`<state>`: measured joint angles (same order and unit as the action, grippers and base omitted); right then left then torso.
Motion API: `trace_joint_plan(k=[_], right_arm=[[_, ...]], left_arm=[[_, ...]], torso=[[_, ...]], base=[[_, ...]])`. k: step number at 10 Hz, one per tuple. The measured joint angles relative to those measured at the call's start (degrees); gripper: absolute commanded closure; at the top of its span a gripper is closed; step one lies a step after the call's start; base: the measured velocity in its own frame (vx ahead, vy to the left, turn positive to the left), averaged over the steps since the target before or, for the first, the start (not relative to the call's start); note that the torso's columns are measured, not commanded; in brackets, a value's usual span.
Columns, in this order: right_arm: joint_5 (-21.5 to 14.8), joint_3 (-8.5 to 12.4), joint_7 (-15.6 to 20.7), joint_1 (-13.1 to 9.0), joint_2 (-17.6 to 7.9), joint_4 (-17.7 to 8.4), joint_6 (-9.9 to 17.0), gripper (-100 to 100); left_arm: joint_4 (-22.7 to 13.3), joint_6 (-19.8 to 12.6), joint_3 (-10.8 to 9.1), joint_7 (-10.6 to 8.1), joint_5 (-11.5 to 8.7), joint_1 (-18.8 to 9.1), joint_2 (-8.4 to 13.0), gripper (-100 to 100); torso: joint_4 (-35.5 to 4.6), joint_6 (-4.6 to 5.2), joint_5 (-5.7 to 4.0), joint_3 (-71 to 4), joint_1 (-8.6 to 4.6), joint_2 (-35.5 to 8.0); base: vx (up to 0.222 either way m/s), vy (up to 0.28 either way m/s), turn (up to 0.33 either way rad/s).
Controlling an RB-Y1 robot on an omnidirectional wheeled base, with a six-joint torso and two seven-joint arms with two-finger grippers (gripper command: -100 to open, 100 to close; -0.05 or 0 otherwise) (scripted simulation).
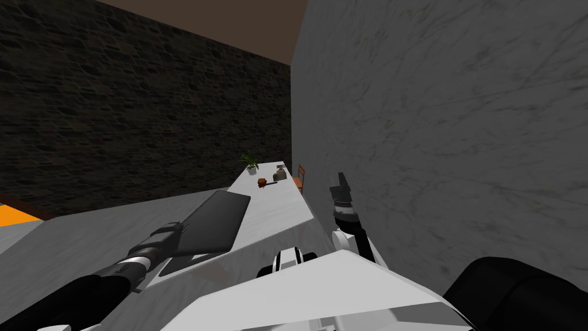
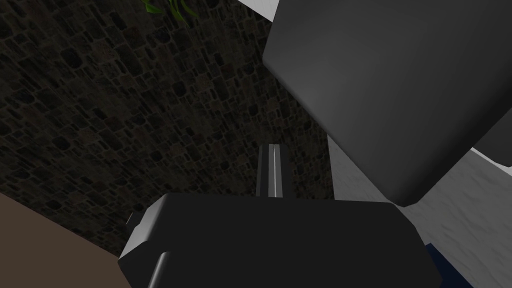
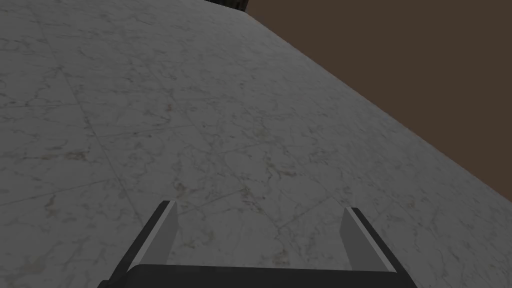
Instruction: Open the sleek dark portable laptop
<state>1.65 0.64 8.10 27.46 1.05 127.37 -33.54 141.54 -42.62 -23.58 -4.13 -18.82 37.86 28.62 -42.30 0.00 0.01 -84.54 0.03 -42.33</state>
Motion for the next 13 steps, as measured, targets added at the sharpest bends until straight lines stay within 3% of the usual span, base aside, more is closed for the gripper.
trace_joint_plan(k=[2, 3, 13], right_arm=[[0.0, 0.0, 0.0, -0.01, 0.0, 0.0, 0.0, 0], [0.0, -0.01, 0.0, -0.02, 0.0, 0.0, 0.0, 0], [0.0, -0.01, 0.0, -0.03, 0.0, 0.0, 0.01, 0]], left_arm=[[2.77, -0.4, 1.36, 0.25, 0.51, 0.85, -0.66, 100], [2.98, -0.57, 1.45, 0.26, 0.52, 0.9, -0.68, -100], [-8.57, 7.25, 4.12, 3.38, 4.61, -3.08, -1.91, -100]], torso=[[-0.02, -0.01, -0.03, 0.03, -0.06, -0.05], [-0.02, 0.03, -0.01, 0.05, -0.04, -0.09], [0.01, 0.0, -0.01, -0.02, -0.04, 0.03]], base=[[0.047, -0.002, 0.109], [-0.005, 0.008, -0.021], [-0.035, 0.025, -0.019]])
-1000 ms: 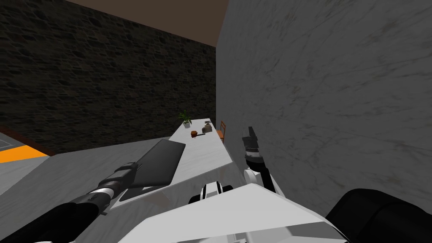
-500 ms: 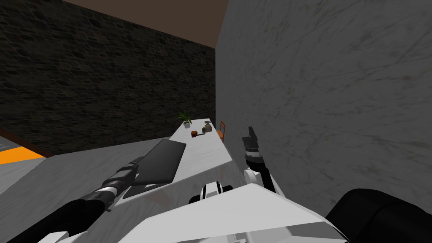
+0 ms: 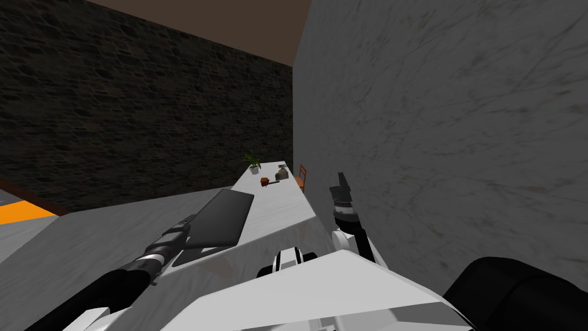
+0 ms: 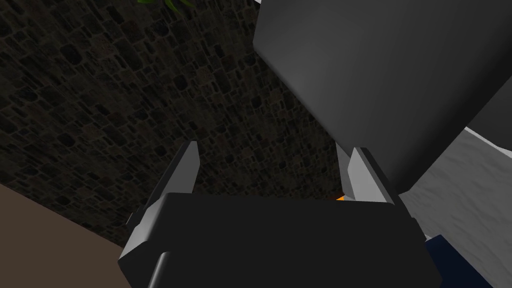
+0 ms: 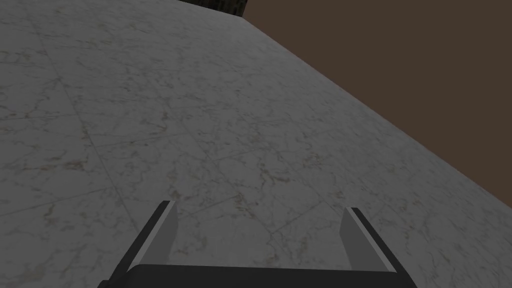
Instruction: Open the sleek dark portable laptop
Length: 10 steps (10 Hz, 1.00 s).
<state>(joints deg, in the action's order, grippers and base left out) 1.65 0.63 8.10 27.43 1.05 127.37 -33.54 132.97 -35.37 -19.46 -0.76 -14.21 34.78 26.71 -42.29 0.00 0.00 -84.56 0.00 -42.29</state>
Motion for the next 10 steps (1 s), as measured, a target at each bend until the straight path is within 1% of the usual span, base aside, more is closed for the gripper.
trace_joint_plan(k=[5, 10], right_arm=[[0.0, 0.0, 0.0, 0.0, 0.0, 0.0, 0.0, 0], [0.0, 0.0, 0.0, 0.0, 0.0, 0.0, 0.0, 0]], left_arm=[[-6.32, 4.29, 1.63, 1.75, 2.45, -2.53, -0.82, -100], [-13.64, 9.29, 3.31, 3.69, 4.95, -5.14, -1.53, -100]], torso=[[0.0, 0.0, 0.0, -0.01, -0.01, 0.01], [0.01, 0.0, 0.0, -0.01, -0.01, 0.02]], base=[[-0.033, 0.024, -0.022], [-0.043, 0.03, -0.023]])
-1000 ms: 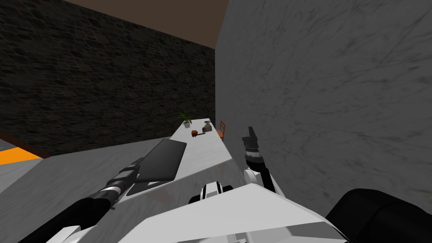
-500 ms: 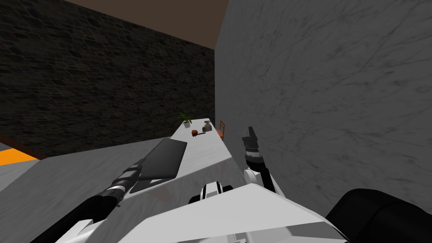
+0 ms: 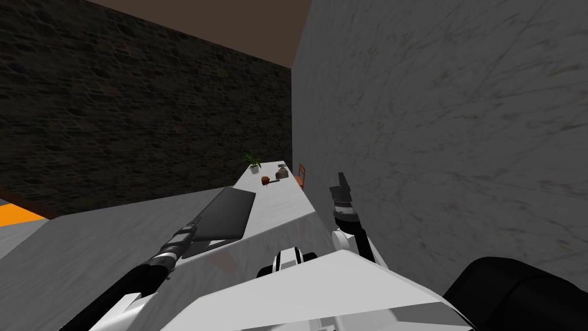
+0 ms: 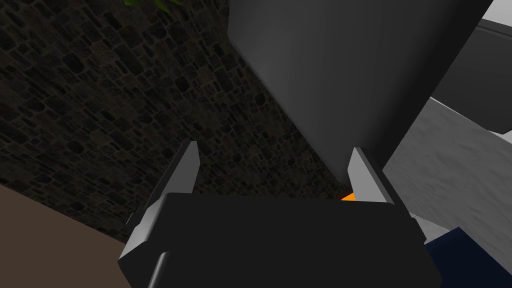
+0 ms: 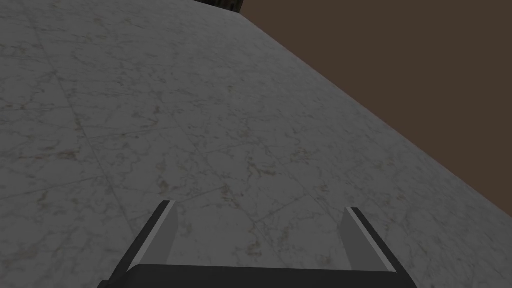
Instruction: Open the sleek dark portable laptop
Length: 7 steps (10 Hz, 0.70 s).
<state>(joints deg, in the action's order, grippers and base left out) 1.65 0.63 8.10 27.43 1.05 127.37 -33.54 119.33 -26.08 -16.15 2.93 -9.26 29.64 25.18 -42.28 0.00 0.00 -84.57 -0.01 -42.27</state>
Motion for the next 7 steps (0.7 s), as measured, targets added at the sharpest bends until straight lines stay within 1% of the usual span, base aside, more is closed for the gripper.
trace_joint_plan(k=[4, 5, 7], right_arm=[[0.0, 0.0, 0.0, 0.0, 0.0, 0.0, 0.0, 0], [0.0, 0.0, 0.0, 0.0, 0.0, 0.0, 0.0, 0], [0.0, 0.0, 0.0, 0.0, 0.0, 0.0, 0.0, 0]], left_arm=[[-5.53, 3.8, 1.36, 1.59, 2.16, -2.05, -0.68, -100], [-7.44, 5.07, 1.72, 1.99, 2.57, -2.66, -0.68, -100], [-10.09, 6.91, 2.48, 2.83, 3.84, -3.78, -1.32, -100]], torso=[[-0.01, -0.01, 0.01, 0.02, 0.03, -0.03], [0.0, 0.0, 0.02, 0.0, 0.05, 0.0], [0.01, 0.0, 0.0, -0.02, -0.01, 0.02]], base=[[-0.045, 0.027, -0.022], [-0.031, 0.03, -0.023], [-0.032, 0.025, -0.022]])
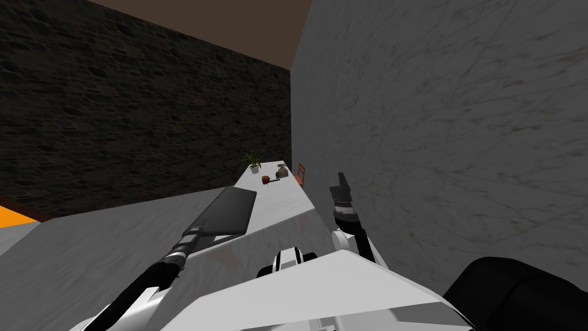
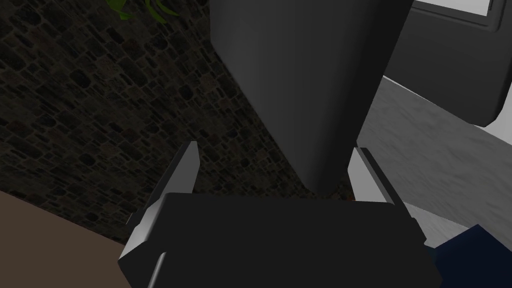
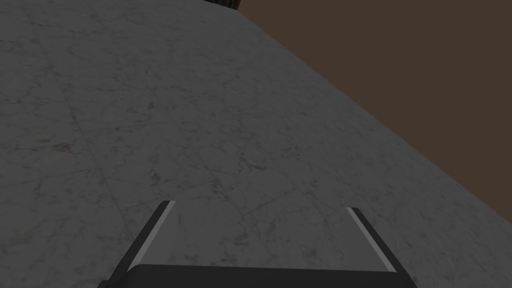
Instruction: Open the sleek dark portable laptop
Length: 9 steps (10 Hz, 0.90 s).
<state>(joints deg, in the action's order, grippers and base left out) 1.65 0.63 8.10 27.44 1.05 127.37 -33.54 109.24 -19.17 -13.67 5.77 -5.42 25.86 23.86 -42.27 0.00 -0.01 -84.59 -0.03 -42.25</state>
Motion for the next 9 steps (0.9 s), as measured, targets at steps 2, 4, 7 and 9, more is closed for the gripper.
trace_joint_plan(k=[2, 4, 7, 9], right_arm=[[0.0, 0.0, 0.0, 0.0, 0.0, 0.0, 0.0, 0], [0.0, 0.0, 0.0, 0.0, 0.0, 0.0, 0.0, 0], [0.0, 0.0, 0.0, 0.0, 0.0, 0.0, 0.0, 0], [0.0, 0.0, 0.0, 0.0, 0.0, 0.0, 0.0, 0]], left_arm=[[-2.54, 1.75, 0.51, 0.61, 0.65, -0.84, 0.07, -100], [-4.74, 3.25, 1.04, 1.21, 1.5, -1.57, -0.25, -100], [-7.98, 5.34, 1.8, 2.08, 2.7, -2.75, -0.77, -100], [-9.42, 6.4, 2.13, 2.47, 3.17, -3.28, -0.9, -100]], torso=[[-0.02, 0.0, 0.01, 0.03, 0.02, -0.05], [-0.01, 0.0, 0.0, 0.03, 0.0, -0.04], [-0.01, 0.0, 0.01, 0.02, 0.05, -0.03], [0.0, 0.0, 0.0, 0.0, 0.0, 0.0]], base=[[-0.034, 0.025, -0.018], [-0.031, 0.015, -0.016], [-0.029, 0.019, -0.018], [-0.027, 0.009, -0.071]])
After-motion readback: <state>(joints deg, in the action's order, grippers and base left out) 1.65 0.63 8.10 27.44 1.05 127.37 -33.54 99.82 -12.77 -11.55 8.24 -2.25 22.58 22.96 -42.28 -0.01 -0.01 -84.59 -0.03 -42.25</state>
